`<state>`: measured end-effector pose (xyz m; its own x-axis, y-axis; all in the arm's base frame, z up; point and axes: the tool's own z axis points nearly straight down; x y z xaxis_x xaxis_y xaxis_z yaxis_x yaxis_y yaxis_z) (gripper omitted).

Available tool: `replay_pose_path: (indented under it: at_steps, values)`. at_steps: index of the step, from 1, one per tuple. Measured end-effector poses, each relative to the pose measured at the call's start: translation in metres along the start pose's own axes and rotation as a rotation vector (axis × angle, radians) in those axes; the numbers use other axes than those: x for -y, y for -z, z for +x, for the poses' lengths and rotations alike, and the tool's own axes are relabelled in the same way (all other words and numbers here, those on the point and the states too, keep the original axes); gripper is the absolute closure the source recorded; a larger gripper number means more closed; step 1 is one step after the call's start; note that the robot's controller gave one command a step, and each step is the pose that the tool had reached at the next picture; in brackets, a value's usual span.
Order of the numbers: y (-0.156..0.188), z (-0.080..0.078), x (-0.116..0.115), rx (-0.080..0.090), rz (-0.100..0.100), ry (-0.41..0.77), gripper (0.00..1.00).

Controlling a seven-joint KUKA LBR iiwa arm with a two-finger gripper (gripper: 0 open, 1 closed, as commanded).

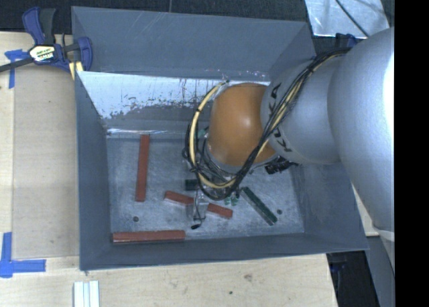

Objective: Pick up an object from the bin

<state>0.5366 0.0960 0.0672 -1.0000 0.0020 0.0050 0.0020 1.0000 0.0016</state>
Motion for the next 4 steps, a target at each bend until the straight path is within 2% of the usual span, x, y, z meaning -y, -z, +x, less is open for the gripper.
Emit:
replay_pose_path:
  at_steps: [1, 2, 3, 4]
  values:
    - [0.034, 0.026, -0.005, 0.005, 0.001, -0.053, 0.0]
    - [0.032, 0.037, -0.004, 0.001, 0.002, -0.336, 0.0]
    - [0.005, 0.022, 0.003, 0.006, -0.003, -0.511, 0.0]
    - [0.006, 0.02, 0.003, 0.011, -0.002, -0.51, 0.0]
